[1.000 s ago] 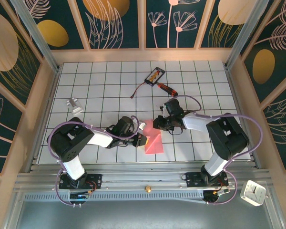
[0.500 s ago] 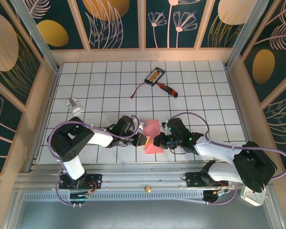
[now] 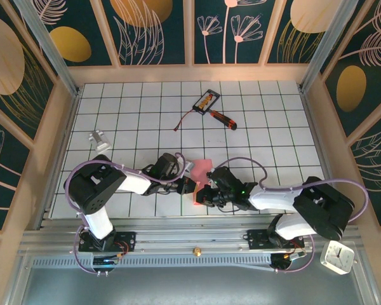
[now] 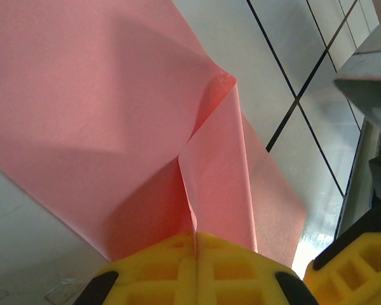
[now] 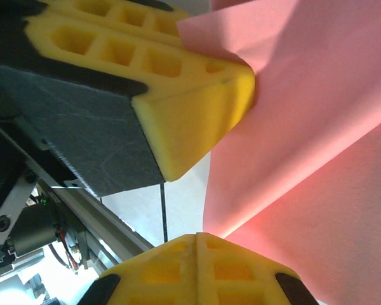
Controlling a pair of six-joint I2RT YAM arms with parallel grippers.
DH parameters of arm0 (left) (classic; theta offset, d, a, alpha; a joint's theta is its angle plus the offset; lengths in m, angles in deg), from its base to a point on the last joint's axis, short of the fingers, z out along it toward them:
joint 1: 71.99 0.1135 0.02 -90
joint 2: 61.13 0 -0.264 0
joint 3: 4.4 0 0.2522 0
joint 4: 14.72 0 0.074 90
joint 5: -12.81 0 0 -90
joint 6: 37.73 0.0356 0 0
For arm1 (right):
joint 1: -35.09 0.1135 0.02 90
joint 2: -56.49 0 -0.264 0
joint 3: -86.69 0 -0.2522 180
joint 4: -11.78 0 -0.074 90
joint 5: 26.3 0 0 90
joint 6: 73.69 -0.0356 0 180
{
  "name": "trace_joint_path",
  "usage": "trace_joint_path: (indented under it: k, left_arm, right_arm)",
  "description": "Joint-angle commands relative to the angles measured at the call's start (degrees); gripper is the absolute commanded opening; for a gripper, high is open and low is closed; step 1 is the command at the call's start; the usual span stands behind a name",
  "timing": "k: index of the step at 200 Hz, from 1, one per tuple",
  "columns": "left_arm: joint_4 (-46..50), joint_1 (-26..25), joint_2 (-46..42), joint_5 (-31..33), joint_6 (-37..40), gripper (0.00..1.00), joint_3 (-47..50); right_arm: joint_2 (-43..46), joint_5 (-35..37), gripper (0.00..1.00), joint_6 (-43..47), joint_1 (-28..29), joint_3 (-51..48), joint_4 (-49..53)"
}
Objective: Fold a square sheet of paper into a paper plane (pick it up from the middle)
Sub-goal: Fold the triangle at the bottom-center of the table.
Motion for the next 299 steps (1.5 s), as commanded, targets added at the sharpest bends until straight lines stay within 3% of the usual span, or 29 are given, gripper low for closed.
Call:
trace_joint_path:
  k: [1,223,299]
  left_arm:
    - [6.86,-0.18,4.81,5.64,0.35,0.00,0.36]
    - [7.94,-0.19,5.88,6.08,0.17,0.00,-0.34]
    - [9.77,-0.19,6.29,8.16,0.52,0.00,-0.96]
  right_arm:
    - [-1.36,1.41,0.00,-0.55,0.67,1.73,-2.75]
    - [-6.99,2.38,0.00,0.09,1.20,1.83,-3.71]
    - [-7.05,2.68,0.00,-3.02,5.45,-1.56,0.20]
